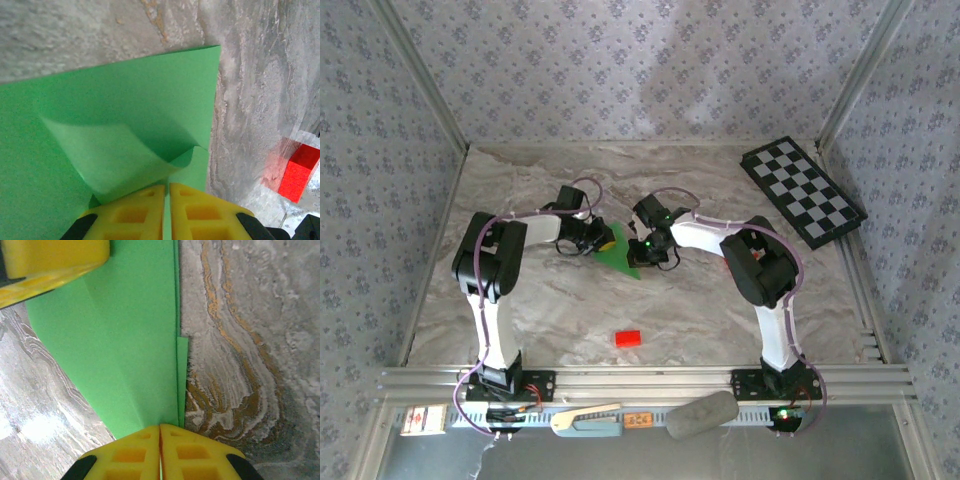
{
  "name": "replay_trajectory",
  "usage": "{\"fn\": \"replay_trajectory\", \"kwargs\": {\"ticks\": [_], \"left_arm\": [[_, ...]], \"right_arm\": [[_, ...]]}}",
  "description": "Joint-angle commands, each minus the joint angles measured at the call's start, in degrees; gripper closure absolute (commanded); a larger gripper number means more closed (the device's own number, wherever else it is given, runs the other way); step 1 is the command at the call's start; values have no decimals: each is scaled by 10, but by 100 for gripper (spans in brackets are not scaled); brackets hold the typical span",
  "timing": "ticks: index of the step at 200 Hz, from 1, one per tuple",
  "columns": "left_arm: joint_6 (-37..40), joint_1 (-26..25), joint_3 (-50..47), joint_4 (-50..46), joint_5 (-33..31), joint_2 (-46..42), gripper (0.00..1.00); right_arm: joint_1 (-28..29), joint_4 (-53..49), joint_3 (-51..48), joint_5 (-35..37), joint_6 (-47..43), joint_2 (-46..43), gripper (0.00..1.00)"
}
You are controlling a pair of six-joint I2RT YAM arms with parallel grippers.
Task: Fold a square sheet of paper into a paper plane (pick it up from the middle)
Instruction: Fourth fold the wing at the center of the table.
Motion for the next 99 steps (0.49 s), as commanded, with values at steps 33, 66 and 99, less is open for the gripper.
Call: {"fn": "replay_trajectory", "kwargs": {"ticks": [33, 66, 99], "left_arm": [[32, 31, 24, -39, -64, 22, 88], [58, 44, 53, -65, -86, 36, 88], [74, 67, 90, -79, -94, 57, 88]], "right_arm": [[-1, -109, -23, 93, -6, 52, 90], [-1, -122, -25, 102, -8, 55, 90], [-2, -123, -26, 102, -9, 55, 90]]}}
